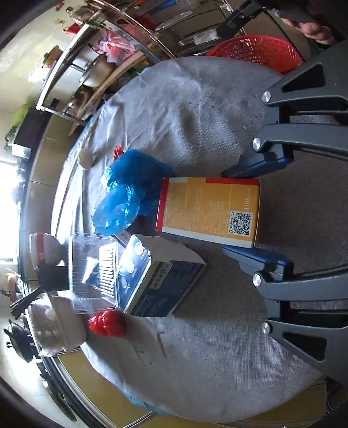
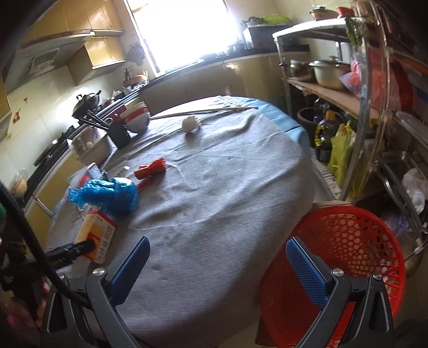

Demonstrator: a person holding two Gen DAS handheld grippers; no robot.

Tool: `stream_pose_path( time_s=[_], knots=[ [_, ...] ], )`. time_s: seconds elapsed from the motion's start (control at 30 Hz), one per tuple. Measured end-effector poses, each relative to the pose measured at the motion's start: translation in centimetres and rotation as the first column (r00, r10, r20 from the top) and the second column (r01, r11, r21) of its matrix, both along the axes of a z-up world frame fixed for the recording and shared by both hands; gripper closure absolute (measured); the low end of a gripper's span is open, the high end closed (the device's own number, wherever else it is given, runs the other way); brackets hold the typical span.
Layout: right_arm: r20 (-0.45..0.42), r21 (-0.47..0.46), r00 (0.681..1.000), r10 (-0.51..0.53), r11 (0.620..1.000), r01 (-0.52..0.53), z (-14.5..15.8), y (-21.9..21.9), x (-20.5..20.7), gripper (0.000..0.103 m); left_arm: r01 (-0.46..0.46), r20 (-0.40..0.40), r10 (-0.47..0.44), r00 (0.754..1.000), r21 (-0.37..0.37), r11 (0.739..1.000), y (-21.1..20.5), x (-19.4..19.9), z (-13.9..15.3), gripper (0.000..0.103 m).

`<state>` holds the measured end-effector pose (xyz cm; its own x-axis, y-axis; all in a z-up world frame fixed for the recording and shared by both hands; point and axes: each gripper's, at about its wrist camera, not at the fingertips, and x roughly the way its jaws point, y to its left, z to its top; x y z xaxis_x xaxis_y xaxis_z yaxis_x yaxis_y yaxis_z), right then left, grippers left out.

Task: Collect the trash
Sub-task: 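Grasp the yellow carton with the left tool while the right tool grasps the blue bag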

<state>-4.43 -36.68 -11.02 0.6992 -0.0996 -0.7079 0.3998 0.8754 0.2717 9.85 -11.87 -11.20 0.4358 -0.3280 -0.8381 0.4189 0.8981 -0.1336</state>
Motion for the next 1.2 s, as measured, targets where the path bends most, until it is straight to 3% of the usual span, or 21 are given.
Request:
stream_pose_path(
  time_s=[0.13, 0.33, 0.47, 0.6, 0.67, 0.83, 1.03, 1.2],
  knots=[
    [0.056, 0.114, 0.995, 0.088, 0.989, -0.094, 0.8, 1.3, 2.6, 0.0, 0.013, 0.014, -0.013, 1.0, -0.028, 1.0, 1.2, -1.0, 0.3, 0.054],
    [0.115, 0.319, 0.976, 0.186, 0.923, -0.213, 2.1, 3.4, 8.9, 0.0, -0.006, 0.044, 0.007, 0.999, -0.026, 1.0, 4.1, -2.9, 1.3, 0.054],
    [0.12, 0.437, 0.965, 0.232, 0.861, -0.262, 2.0, 5.3, 13.7, 0.001, -0.049, 0.09, 0.048, 0.995, 0.006, 0.999, 6.3, -3.7, 2.1, 0.054],
    [0.056, 0.479, 0.973, 0.222, 0.849, -0.222, 0.8, 6.5, 16.6, 0.002, -0.083, 0.146, 0.082, 0.986, 0.007, 0.996, 8.1, -4.1, 3.3, 0.054],
    [0.035, 0.541, 0.976, 0.215, 0.817, -0.199, -0.4, 6.7, 18.0, 0.01, -0.093, 0.166, 0.092, 0.982, -0.001, 0.996, 8.8, -4.2, 3.9, 0.054],
    [-0.075, 0.546, 0.979, 0.192, 0.829, -0.121, -2.6, 7.3, 20.5, 0.033, -0.101, 0.174, 0.103, 0.979, -0.021, 0.995, 9.5, -4.0, 4.3, 0.054],
    [-0.137, 0.512, 0.967, 0.216, 0.851, -0.118, -3.5, 8.2, 20.7, 0.045, -0.111, 0.174, 0.114, 0.978, -0.028, 0.993, 10.3, -3.9, 4.4, 0.054],
    [-0.133, 0.558, 0.961, 0.242, 0.82, -0.129, -4.7, 8.2, 19.3, 0.056, -0.12, 0.171, 0.124, 0.977, -0.032, 0.992, 10.5, -4.0, 4.4, 0.054]
  ],
)
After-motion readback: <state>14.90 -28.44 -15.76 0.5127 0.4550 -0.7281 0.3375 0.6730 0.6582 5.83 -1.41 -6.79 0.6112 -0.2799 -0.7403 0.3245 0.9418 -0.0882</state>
